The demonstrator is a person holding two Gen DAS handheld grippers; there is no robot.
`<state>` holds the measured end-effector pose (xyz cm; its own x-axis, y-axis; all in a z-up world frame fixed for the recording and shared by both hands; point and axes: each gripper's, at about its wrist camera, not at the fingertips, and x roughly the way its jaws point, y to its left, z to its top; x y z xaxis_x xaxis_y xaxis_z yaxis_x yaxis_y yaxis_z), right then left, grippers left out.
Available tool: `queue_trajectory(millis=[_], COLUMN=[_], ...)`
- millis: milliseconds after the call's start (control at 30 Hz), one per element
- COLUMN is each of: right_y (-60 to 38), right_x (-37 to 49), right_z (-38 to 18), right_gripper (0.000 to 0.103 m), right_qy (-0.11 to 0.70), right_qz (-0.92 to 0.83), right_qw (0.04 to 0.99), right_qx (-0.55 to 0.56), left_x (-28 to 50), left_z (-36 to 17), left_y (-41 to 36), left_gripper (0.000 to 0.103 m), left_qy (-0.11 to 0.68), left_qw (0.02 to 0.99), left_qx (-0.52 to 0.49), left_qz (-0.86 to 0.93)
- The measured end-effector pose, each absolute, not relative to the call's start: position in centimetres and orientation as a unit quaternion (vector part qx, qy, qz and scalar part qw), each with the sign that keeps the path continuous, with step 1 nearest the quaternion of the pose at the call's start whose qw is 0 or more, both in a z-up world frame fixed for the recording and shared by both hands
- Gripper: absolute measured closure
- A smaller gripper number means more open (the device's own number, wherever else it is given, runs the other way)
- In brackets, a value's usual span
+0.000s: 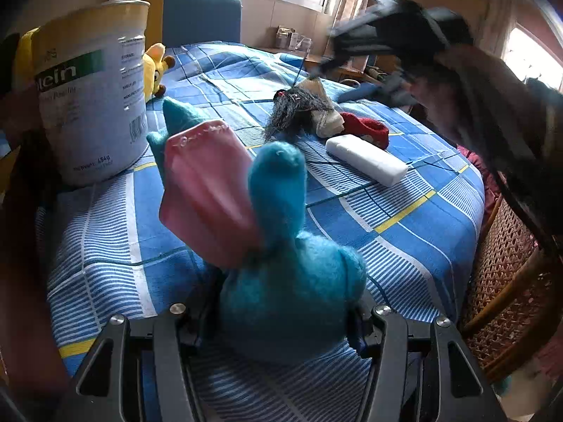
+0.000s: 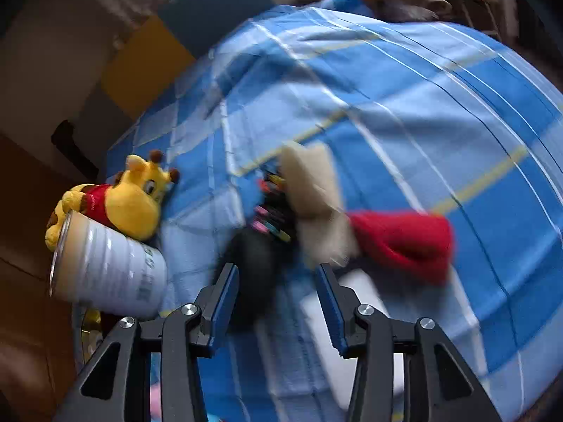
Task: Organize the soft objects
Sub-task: 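Carry the blue plush toward the tray with left gripper while right grasps the black beaded braid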
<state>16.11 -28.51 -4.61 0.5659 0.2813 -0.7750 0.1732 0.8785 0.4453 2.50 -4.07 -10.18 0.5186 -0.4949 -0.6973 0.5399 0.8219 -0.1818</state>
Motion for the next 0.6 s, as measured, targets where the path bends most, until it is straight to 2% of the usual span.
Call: queue_trajectory(millis=[233,300,333,400,433,600], right_y=[-25.0,-24.6,-24.0,-23.0,-22.4,-19.1], right_x=[22.5,23.1,23.3,22.8,22.4,18.1], right_z=[-8.0,-9.3,-10.3,-10.2,-10.3,-10.8], right_gripper=[0.057,0.067,0.082,0.089,0.097,0.096], right_qy=[0.516,0.533,0.553,0.545,0.550,0.562], right_qz=[-0.013,-0.014,-0.015,-0.011,0.008,0.098], right_qw=[0.837,0.829,0.821,0.832,0.830,0.821], right_qx=[0.184,0.168,0.145,0.104,0.095,0.022], left_x=[2.6,2.6,2.7,2.7,2.7,2.7], left_z=[-10.1,-10.1,-10.1,-10.1,-10.1,-10.1], left_y=[-4.0,-4.0,-4.0,-4.0,-4.0,-4.1], left_gripper=[0.044,0.044,0.044,0.044,0.044,0.044], left_qy=[0.394,0.394,0.394,0.394,0.395,0.395], left_qw=[0.869,0.868,0.868,0.868,0.868,0.869], left_qx=[0.024,0.022,0.021,0.019,0.017,0.018], left_qz=[-0.300,-0.301,-0.301,-0.302,-0.302,-0.299])
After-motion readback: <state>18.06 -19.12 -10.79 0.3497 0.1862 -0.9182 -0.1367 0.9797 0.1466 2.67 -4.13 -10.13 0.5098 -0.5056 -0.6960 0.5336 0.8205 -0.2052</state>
